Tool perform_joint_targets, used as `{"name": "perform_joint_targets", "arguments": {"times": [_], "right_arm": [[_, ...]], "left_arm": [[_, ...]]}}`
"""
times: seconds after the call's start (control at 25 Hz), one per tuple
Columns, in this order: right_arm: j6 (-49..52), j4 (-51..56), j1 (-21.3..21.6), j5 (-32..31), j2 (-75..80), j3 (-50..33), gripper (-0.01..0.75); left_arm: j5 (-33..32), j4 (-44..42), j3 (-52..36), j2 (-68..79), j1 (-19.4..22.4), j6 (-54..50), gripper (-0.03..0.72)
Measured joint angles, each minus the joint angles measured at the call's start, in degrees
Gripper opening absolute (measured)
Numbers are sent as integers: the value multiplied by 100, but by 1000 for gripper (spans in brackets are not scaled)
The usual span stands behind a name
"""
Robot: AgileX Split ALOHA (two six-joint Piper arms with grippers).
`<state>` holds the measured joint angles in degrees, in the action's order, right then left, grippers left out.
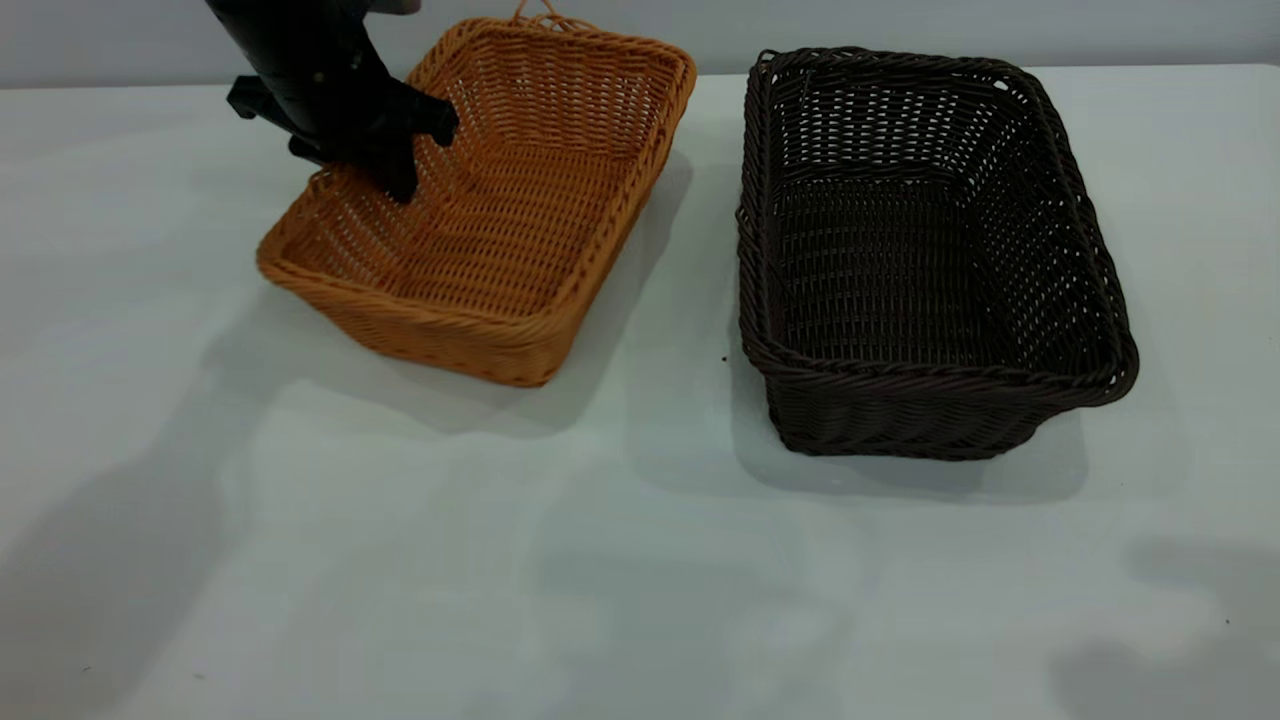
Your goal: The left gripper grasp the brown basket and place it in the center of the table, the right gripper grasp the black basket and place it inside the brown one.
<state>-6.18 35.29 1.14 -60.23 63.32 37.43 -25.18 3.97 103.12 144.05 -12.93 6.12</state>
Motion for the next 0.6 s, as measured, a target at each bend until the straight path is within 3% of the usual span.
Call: {"name": "perform_joint_targets", "arguments": {"times": [0.04, 0.4, 0.6], "right_arm": [[-104, 261, 0, 53, 192, 0, 594], [-119, 1964, -29, 934, 2050, 29, 594], [-89, 2485, -424, 1616, 3144, 42, 594]], "left_arm": [[-28, 51, 53, 0, 0, 29, 83], [-438, 12, 476, -383, 4, 343, 78], [-314, -68, 490, -800, 11, 507, 78]]}}
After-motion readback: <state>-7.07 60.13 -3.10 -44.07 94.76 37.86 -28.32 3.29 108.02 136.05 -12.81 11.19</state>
